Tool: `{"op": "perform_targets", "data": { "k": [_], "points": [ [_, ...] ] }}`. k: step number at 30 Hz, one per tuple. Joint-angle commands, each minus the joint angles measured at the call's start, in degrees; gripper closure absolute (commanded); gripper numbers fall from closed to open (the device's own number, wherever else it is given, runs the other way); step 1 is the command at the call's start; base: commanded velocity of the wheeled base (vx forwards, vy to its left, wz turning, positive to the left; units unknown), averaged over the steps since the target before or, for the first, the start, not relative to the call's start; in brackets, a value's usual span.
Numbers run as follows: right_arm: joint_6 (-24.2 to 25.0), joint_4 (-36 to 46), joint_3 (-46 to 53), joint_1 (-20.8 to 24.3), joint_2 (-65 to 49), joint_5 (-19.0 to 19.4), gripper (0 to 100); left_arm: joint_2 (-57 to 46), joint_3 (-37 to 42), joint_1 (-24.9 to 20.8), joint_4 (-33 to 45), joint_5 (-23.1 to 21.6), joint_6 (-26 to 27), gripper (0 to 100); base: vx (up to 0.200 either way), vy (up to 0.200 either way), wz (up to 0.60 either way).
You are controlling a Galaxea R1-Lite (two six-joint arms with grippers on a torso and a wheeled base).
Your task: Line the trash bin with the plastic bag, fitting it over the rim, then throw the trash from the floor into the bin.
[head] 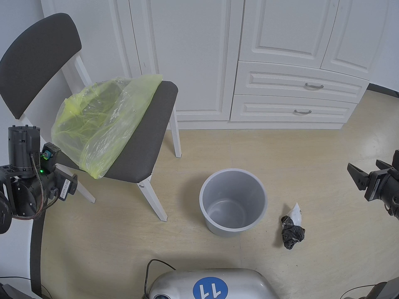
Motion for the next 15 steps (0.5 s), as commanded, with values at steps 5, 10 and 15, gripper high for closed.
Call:
{"op": "perform_targets", "data": {
  "k": [5, 10, 15],
  "points": [
    [-1.1, -0.1, -0.1, 0.1, 0.4, -0.1, 0, 10.4, -4.7, -7.0, -3.9, 0.5, 0.2, 0, 0.000, 0.000, 0.00],
    [-1.2, -0.1, -0.3, 0.2, 1.0, 0.0, 0, 18.2, -7.1, -9.1, -8.7, 0.6, 0.5, 0, 0.000, 0.000, 0.00],
    [-1.2, -0.1, -0.4, 0.2, 1.0, 0.0, 0, 22.4, -8.1, -9.2, -13.2, 0.7, 3.3, 0, 0.000, 0.000, 0.00]
  ]
}}
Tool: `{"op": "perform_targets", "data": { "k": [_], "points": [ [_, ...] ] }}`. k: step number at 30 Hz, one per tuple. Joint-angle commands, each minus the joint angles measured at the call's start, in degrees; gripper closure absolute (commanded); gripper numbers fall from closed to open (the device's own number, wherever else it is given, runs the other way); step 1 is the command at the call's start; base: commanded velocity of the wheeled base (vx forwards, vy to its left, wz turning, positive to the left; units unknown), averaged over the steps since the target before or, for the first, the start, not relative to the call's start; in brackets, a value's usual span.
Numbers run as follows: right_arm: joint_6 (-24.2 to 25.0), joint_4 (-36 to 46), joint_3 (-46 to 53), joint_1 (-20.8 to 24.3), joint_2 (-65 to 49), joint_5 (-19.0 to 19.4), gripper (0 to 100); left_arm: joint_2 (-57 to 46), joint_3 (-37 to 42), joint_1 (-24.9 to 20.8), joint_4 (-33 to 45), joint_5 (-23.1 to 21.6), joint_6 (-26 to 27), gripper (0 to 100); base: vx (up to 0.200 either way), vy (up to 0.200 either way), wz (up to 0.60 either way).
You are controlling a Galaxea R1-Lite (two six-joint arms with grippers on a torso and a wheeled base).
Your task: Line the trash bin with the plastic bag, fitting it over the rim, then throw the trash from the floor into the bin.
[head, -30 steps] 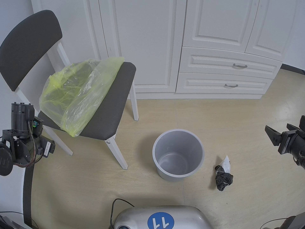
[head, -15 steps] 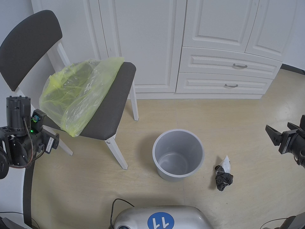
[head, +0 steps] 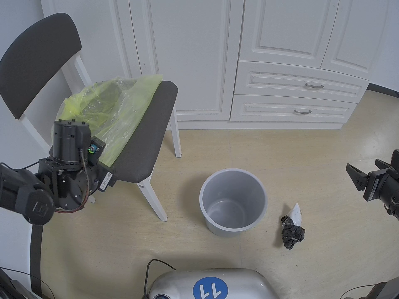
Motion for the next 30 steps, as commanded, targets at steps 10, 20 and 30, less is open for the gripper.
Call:
{"op": "perform_targets", "data": {
  "k": [10, 20, 30],
  "points": [
    [-0.1, 0.0, -0.3, -0.1, -0.4, 0.0, 0, 12.9, -1.7, 0.6, -18.3, 4.4, 10.4, 0, 0.000, 0.000, 0.00],
    [-0.9, -0.1, -0.3, -0.1, -0.6, 0.0, 0, 12.2, 0.2, 5.7, -32.0, 4.6, 18.5, 0, 0.000, 0.000, 0.00],
    [-0.8, -0.1, -0.4, -0.1, -0.2, 0.0, 0, 8.1, 0.9, 7.5, -35.4, 3.9, 19.7, 0, 0.000, 0.000, 0.00]
  ]
}}
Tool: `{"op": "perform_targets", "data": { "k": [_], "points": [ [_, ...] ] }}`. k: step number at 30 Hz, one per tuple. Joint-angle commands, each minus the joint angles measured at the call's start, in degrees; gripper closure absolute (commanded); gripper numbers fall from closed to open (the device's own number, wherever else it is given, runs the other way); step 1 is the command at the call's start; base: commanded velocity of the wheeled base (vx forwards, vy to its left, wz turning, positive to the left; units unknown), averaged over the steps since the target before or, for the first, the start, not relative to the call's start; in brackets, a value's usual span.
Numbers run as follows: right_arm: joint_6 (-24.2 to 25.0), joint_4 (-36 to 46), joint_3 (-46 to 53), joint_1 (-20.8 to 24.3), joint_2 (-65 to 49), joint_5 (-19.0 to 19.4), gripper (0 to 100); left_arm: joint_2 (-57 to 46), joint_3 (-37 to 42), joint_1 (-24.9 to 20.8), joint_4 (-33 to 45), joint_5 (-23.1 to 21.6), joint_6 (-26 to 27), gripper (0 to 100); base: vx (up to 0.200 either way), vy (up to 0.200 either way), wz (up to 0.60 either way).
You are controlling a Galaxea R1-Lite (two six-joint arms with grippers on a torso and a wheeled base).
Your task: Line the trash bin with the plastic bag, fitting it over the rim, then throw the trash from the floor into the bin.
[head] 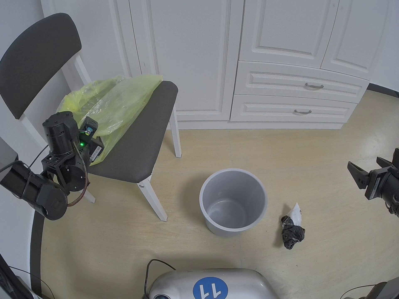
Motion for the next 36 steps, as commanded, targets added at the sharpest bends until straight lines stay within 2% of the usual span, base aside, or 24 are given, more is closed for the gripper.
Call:
{"op": "perform_targets", "data": {
  "k": [1, 10, 21, 31, 32, 36],
  "points": [
    [0.1, 0.0, 0.0, 0.0, 0.4, 0.0, 0, -1.6, 0.4, -0.1, -0.2, 0.0, 0.1, 0, 0.000, 0.000, 0.00],
    [0.0, 0.0, 0.0, 0.0, -0.1, 0.0, 0, 4.3, 0.7, -0.2, -2.3, 0.1, 0.7, 0, 0.000, 0.000, 0.00],
    [0.0, 0.0, -0.1, 0.0, -0.4, 0.0, 0, 6.6, 3.7, -0.2, -7.7, 0.1, 2.3, 0, 0.000, 0.000, 0.00],
    [0.0, 0.0, 0.0, 0.0, -0.7, 0.1, 0, 6.7, 3.0, 0.6, -8.1, -0.1, 2.2, 0, 0.000, 0.000, 0.00],
    [0.0, 0.0, -0.1, 0.0, -0.7, 0.1, 0, 6.6, 2.9, 0.7, -8.1, -0.1, 2.2, 100, 0.000, 0.000, 0.00],
    [0.0, 0.0, -0.1, 0.0, -0.7, 0.1, 0, 6.5, 2.7, 0.7, -8.2, 0.1, 2.2, 100, 0.000, 0.000, 0.00]
  ]
}}
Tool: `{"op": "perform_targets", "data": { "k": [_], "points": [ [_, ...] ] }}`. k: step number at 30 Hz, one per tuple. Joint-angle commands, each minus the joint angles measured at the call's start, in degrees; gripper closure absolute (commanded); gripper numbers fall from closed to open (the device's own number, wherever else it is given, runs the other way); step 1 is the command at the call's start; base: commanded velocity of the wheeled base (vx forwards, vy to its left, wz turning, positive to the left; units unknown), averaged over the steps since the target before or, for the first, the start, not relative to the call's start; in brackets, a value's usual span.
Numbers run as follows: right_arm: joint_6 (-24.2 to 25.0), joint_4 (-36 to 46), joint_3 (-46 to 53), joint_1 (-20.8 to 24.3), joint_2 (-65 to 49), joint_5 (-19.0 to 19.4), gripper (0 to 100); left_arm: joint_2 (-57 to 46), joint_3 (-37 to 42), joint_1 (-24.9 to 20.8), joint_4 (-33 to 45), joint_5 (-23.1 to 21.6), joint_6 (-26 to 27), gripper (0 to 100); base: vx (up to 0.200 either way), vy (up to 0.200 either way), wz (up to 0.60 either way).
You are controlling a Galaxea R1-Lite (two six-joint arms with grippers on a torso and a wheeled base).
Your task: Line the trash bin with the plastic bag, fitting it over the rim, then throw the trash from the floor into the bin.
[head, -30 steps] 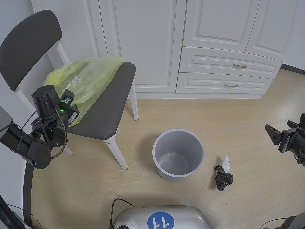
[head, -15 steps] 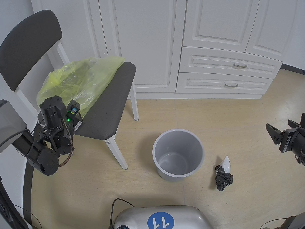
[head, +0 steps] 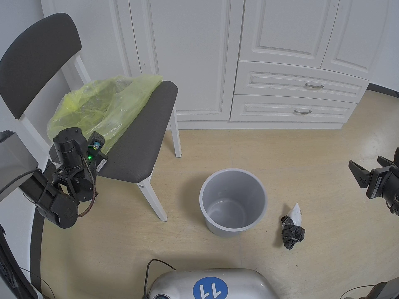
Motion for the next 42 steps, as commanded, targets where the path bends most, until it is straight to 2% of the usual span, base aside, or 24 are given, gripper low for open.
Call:
{"op": "perform_targets", "data": {
  "k": [1, 14, 16, 18, 19, 21, 22, 24, 25, 29, 30, 31, 33, 35, 36, 42],
  "points": [
    [0.0, 0.0, 0.0, 0.0, -0.1, 0.0, 0, -0.1, -0.2, 0.1, -0.4, 0.1, -0.1, 100, 0.000, 0.000, 0.00],
    [0.1, 0.1, 0.4, 0.0, -0.1, 0.1, 0, -3.9, 2.7, -0.1, -1.8, -0.3, -1.1, 100, 0.000, 0.000, 0.00],
    [0.1, 0.2, 0.7, 0.0, 0.3, 0.1, 0, -5.0, 4.0, -0.1, -2.0, -0.4, -2.4, 100, 0.000, 0.000, 0.00],
    [0.2, 0.1, 2.1, 0.0, 0.5, 0.0, 0, -6.8, 7.6, -0.3, -1.8, -0.6, -8.6, 100, 0.000, 0.000, 0.00],
    [0.2, 0.1, 2.3, 0.0, 0.4, 0.0, 0, -7.1, 8.0, -0.3, -1.8, -0.7, -9.6, 100, 0.000, 0.000, 0.00],
    [0.3, 0.0, 3.6, 0.0, 0.0, 0.0, 0, -8.1, 10.5, -0.6, -1.8, -3.7, -14.7, 100, 0.000, 0.000, 0.00],
    [0.3, 0.1, 3.8, 0.0, -0.1, -0.1, 0, -8.2, 10.7, -0.6, -1.8, -4.3, -15.3, 100, 0.000, 0.000, 0.00],
    [0.5, 0.1, 4.7, -0.7, -0.5, -0.1, 0, -9.4, 12.4, -0.7, -1.8, -9.3, -19.2, 100, 0.000, 0.000, 0.00],
    [0.6, 0.1, 4.8, -0.8, -0.5, -0.1, 0, -9.4, 12.6, -0.7, -1.8, -9.5, -19.5, 100, 0.000, 0.000, 0.00],
    [2.0, 0.1, 5.9, -1.0, -0.6, 0.0, 0, -10.0, 14.1, -0.4, -2.5, -15.1, -24.9, 100, 0.000, 0.000, 0.00],
    [2.0, 0.1, 5.9, -1.0, -0.6, 0.0, 0, -10.0, 14.1, -0.4, -2.5, -15.1, -24.9, 100, 0.000, 0.000, 0.00],
    [2.5, 0.1, 6.0, -1.0, -0.6, 0.1, 0, -11.1, 15.4, -0.3, -4.1, -18.5, -27.7, 100, 0.000, 0.000, 0.00],
    [2.6, 0.2, 6.1, -1.0, -0.5, 0.1, 0, -11.9, 17.0, -0.3, -5.5, -21.9, -29.7, 100, 0.000, 0.000, 0.00],
    [2.6, 0.2, 6.1, -1.0, -0.5, 0.1, 0, -11.9, 17.0, -0.3, -5.5, -21.9, -29.7, 100, 0.000, 0.000, 0.00],
    [2.8, 0.2, 6.1, -1.0, -0.4, 0.1, 0, -12.8, 18.7, -0.7, -6.5, -24.1, -30.0, 100, 0.000, 0.000, 0.00],
    [3.1, 0.0, 6.9, -0.9, -0.2, 0.9, 0, -14.2, 19.6, -4.1, -7.3, -24.4, -30.0, 100, 0.000, 0.000, 0.00]
  ]
}}
